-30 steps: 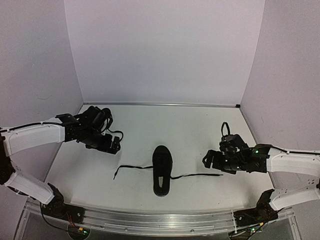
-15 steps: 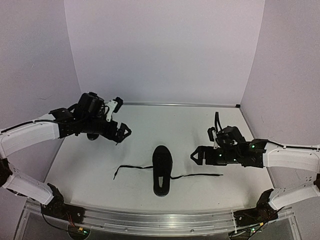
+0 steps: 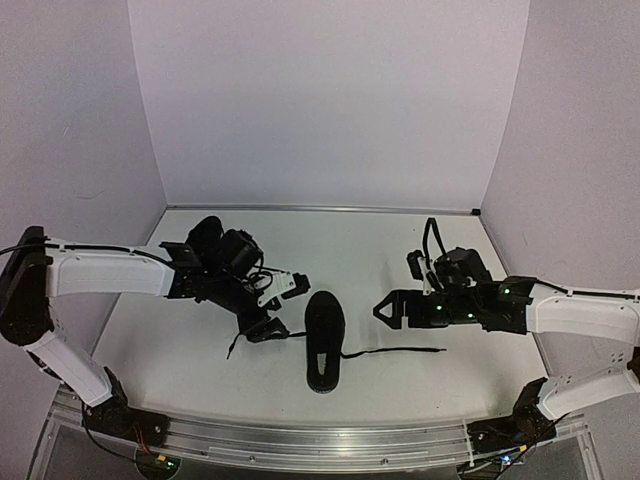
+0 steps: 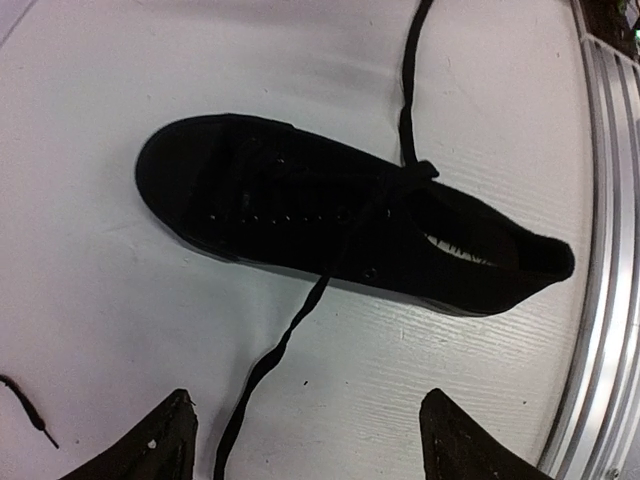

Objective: Tie the shoes

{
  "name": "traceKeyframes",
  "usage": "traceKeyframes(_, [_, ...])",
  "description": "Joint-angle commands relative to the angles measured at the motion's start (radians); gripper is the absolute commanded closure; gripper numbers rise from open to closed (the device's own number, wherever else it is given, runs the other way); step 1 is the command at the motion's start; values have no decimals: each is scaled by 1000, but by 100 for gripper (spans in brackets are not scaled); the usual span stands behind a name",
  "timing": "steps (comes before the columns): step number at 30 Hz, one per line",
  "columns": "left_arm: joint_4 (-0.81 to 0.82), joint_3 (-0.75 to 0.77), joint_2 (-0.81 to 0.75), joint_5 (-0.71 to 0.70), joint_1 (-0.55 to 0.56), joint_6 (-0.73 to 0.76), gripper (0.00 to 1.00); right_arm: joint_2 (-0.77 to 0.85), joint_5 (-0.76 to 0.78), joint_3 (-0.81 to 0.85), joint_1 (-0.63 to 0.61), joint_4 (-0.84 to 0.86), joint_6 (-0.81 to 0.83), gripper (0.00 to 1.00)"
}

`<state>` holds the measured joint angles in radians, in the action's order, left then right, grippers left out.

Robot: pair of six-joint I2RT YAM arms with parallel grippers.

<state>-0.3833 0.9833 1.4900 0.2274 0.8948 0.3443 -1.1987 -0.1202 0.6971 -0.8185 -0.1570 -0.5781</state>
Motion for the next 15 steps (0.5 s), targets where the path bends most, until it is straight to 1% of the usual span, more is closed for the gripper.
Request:
traceKeyframes(1, [-33, 78, 138, 29, -4, 184, 32, -7, -16, -2, 2, 38, -3, 2])
traceKeyframes(5, [-62, 112, 222, -1, -5, 247, 38, -2, -15, -12, 2, 43, -7, 2])
traceKeyframes(7, [-66, 122, 250, -10, -7, 264, 44, 3, -13, -16, 2, 43, -7, 2])
traceKeyframes(8, [-60, 123, 260, -10, -10, 271, 49, 5, -12, -19, 2, 43, -8, 2])
traceKeyframes(12, [-10, 114, 288, -7, -17, 286, 61, 5, -15, -28, 2, 45, -11, 2])
traceKeyframes(15, [10, 114, 308, -9, -24, 299, 66, 7, -15, -33, 2, 46, -15, 2])
